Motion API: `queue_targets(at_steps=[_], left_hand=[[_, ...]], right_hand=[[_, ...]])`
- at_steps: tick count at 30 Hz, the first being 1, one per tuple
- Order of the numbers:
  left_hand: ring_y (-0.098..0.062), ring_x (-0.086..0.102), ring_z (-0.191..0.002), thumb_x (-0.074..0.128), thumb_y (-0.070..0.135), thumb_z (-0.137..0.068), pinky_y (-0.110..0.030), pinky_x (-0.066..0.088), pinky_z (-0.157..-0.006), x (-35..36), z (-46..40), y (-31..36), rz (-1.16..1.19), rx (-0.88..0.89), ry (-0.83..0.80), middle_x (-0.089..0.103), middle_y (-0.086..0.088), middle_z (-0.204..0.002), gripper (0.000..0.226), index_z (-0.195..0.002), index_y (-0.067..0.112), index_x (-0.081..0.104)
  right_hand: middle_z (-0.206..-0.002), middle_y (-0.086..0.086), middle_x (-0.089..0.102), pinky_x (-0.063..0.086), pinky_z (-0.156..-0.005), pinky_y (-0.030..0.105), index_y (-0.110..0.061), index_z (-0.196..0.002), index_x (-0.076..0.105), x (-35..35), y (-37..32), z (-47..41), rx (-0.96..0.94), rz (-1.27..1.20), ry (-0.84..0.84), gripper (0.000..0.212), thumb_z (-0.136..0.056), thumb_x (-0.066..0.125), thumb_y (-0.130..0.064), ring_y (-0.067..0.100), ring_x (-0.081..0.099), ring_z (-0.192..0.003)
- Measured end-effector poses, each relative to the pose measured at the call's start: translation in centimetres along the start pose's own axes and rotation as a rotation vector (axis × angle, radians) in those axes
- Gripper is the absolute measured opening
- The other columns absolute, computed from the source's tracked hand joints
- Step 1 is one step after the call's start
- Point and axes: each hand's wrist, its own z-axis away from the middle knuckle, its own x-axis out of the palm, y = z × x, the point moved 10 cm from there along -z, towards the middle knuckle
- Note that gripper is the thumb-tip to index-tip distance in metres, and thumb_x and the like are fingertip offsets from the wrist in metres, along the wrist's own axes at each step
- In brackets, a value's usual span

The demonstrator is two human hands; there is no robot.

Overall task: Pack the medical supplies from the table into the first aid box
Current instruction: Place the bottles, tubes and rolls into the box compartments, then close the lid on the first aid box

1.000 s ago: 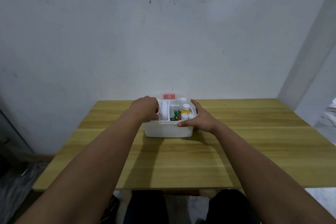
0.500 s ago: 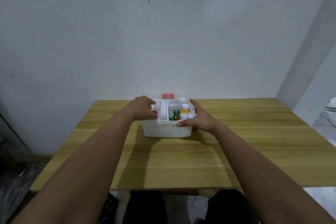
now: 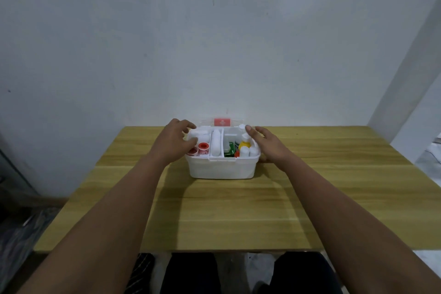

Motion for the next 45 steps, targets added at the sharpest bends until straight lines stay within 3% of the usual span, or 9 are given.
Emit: queue_targets(at_steps=[6, 13, 18, 22, 27, 31, 39, 43, 45], left_hand=[[-0.025, 0.061, -0.116, 0.06, 0.057, -0.093, -0.045, 0.053, -0.098, 2.2, -1.3, -4.7, 0.32, -0.353, -0.039, 0.059, -0.007, -0.141, 0.064, -0.145, 0.021, 0.052], [-0.025, 0.068, -0.099, 0.047, 0.08, -0.086, -0.037, 0.054, -0.081, 5.9, -3.9, -5.5, 0.518, -0.559, -0.185, 0.068, -0.007, -0.122, 0.081, -0.133, 0.016, 0.063], [-0.03, 0.064, -0.107, 0.046, 0.09, -0.075, -0.049, 0.05, -0.1, 6.4, -4.6, -6.0, 0.594, -0.64, -0.203, 0.066, -0.006, -0.125, 0.096, -0.134, 0.015, 0.06], [-0.03, 0.06, -0.116, 0.046, 0.092, -0.072, -0.053, 0.045, -0.107, 5.6, -4.7, -5.6, 0.621, -0.635, -0.214, 0.065, -0.004, -0.131, 0.1, -0.132, 0.014, 0.061], [-0.027, 0.06, -0.117, 0.049, 0.094, -0.066, -0.053, 0.044, -0.108, 4.2, -5.2, -4.0, 0.675, -0.598, -0.2, 0.065, -0.001, -0.131, 0.106, -0.137, 0.015, 0.057], [-0.026, 0.058, -0.121, 0.048, 0.09, -0.073, -0.054, 0.041, -0.111, 2.5, -5.5, -1.8, 0.681, -0.521, -0.172, 0.062, 0.0, -0.136, 0.098, -0.139, 0.019, 0.055], [-0.028, 0.057, -0.118, 0.038, 0.084, -0.086, -0.05, 0.047, -0.102, -1.8, -3.5, 2.2, 0.665, -0.41, -0.042, 0.056, 0.001, -0.116, 0.057, -0.097, 0.03, 0.054], [-0.026, 0.053, -0.122, 0.036, 0.084, -0.086, -0.054, 0.043, -0.108, -2.5, -1.1, 2.9, 0.578, -0.376, -0.004, 0.056, -0.002, -0.133, 0.084, -0.137, 0.02, 0.052], [-0.026, 0.053, -0.123, 0.038, 0.084, -0.085, -0.053, 0.043, -0.108, -2.6, 0.4, 3.1, 0.544, -0.343, 0.01, 0.055, -0.004, -0.14, 0.087, -0.139, 0.017, 0.053]], right_hand=[[-0.099, -0.012, 0.064, 0.048, -0.1, 0.045, -0.029, -0.108, 0.063, -0.9, 1.3, -3.2, 0.126, -0.135, 0.079, 0.032, -0.102, 0.051, -0.058, 0.018, 0.062, -0.1], [-0.111, 0.011, 0.074, 0.051, -0.105, 0.053, -0.006, -0.126, 0.065, -0.2, 2.4, -6.8, 0.26, -0.186, 0.104, 0.061, -0.096, 0.058, -0.059, 0.034, 0.07, -0.106], [-0.109, 0.009, 0.071, 0.055, -0.098, 0.045, -0.008, -0.128, 0.061, 0.1, 1.5, -7.9, 0.28, -0.221, 0.133, 0.065, -0.093, 0.061, -0.062, 0.031, 0.07, -0.1], [-0.106, 0.013, 0.072, 0.054, -0.101, 0.049, -0.003, -0.108, 0.066, -0.2, 0.9, -7.7, 0.285, -0.231, 0.155, 0.065, -0.089, 0.063, -0.065, 0.034, 0.071, -0.104], [-0.111, 0.005, 0.076, 0.054, -0.102, 0.052, -0.013, -0.133, 0.062, -0.3, -1.0, -7.3, 0.233, -0.285, 0.15, 0.07, -0.087, 0.065, -0.066, 0.031, 0.072, -0.103], [-0.114, -0.001, 0.074, 0.05, -0.104, 0.052, -0.022, -0.122, 0.065, -1.3, -4.4, -5.5, 0.14, -0.241, 0.175, 0.065, -0.084, 0.061, -0.074, 0.022, 0.071, -0.102], [-0.125, 0.004, 0.071, 0.039, -0.089, 0.041, -0.014, -0.126, 0.067, -3.1, -7.7, -0.9, -0.001, -0.195, 0.256, 0.081, -0.087, 0.047, -0.082, 0.02, 0.067, -0.105], [-0.133, 0.021, 0.065, 0.048, -0.102, 0.051, 0.007, -0.129, 0.062, -2.9, -7.9, 1.9, -0.031, -0.152, 0.301, 0.097, -0.091, 0.043, -0.08, 0.039, 0.064, -0.12], [-0.111, 0.024, 0.071, 0.052, -0.09, 0.043, 0.008, -0.103, 0.069, -2.7, -7.9, 3.3, -0.082, -0.126, 0.331, 0.088, -0.094, 0.044, -0.076, 0.035, 0.069, -0.096]])
